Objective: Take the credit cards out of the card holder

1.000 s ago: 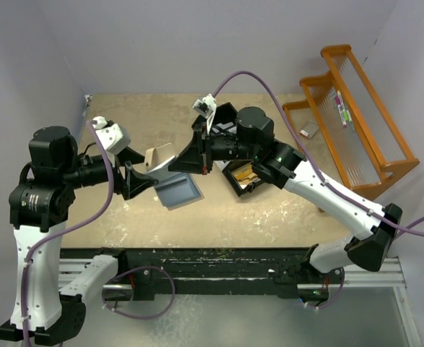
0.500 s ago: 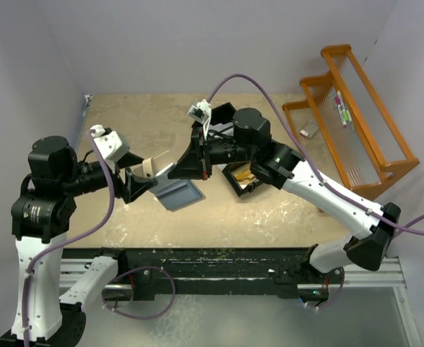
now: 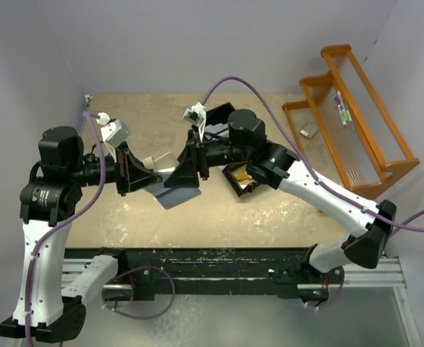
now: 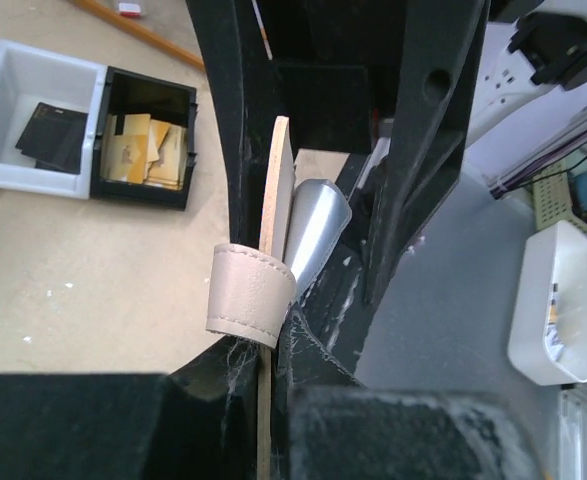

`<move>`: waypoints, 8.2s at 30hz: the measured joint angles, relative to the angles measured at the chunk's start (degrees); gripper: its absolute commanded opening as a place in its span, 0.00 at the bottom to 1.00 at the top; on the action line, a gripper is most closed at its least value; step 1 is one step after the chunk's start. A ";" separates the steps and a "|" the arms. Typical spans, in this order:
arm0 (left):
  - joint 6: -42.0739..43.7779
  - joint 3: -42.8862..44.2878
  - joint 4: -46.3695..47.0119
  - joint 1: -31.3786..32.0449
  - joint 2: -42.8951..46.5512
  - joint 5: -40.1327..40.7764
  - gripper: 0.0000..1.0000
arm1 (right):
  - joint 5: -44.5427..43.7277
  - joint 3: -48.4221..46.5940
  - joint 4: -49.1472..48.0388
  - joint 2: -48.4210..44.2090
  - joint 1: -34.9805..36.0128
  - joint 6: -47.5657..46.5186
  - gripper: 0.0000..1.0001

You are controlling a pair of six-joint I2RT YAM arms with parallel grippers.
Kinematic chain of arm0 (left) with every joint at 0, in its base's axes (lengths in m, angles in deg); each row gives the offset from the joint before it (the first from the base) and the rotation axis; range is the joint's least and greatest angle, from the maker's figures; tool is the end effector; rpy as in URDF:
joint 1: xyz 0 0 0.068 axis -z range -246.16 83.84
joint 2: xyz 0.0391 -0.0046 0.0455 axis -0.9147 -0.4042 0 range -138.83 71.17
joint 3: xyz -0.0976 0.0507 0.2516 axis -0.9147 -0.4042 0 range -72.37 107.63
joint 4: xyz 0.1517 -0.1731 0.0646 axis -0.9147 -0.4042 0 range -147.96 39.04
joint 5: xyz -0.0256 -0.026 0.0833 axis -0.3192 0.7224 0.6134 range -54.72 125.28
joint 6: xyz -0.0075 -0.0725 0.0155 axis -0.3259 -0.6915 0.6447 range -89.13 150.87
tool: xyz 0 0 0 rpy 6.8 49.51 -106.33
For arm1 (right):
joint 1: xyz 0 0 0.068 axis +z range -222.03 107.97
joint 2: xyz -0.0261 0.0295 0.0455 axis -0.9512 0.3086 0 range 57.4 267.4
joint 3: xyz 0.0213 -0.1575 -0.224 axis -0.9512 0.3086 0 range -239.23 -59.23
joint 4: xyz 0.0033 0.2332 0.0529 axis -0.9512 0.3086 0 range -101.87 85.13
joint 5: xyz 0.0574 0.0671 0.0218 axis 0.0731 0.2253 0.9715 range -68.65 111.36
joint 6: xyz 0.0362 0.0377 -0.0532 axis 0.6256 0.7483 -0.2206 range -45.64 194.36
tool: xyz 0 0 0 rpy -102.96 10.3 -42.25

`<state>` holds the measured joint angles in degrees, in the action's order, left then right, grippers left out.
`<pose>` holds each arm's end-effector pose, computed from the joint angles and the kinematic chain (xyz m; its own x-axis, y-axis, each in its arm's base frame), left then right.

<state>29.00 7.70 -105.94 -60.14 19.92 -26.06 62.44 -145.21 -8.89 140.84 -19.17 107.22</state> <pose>0.1053 -0.0663 0.4340 -0.4653 0.0333 -0.8845 0.8189 0.3956 -0.4159 0.1659 0.2871 0.4464 -0.5452 -0.0424 -0.8373 -0.8355 -0.0544 0.5468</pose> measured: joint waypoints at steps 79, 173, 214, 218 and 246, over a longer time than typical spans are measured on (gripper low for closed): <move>3.26 -9.42 10.88 0.00 9.70 25.66 0.91 | -11.85 -11.67 19.41 9.79 4.07 -0.39 0.00; -26.69 3.08 17.11 -0.66 -2.10 -10.19 0.00 | -18.84 10.99 -2.32 -10.38 0.28 -4.76 0.25; 11.08 -12.68 6.38 -0.63 9.66 23.52 0.71 | -25.46 -17.03 26.69 9.94 6.45 -3.13 0.00; 10.93 -14.32 5.79 -0.61 9.40 22.18 0.52 | -25.88 -17.40 28.65 11.02 7.52 -3.37 0.00; -9.70 -7.37 5.35 -1.07 -1.99 3.06 0.00 | -20.61 -2.16 17.42 -5.44 5.46 -0.15 0.41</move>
<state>19.30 0.34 -100.59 -61.21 17.93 -23.00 41.82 -147.37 8.53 135.40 -13.70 107.07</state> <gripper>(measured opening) 0.072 0.428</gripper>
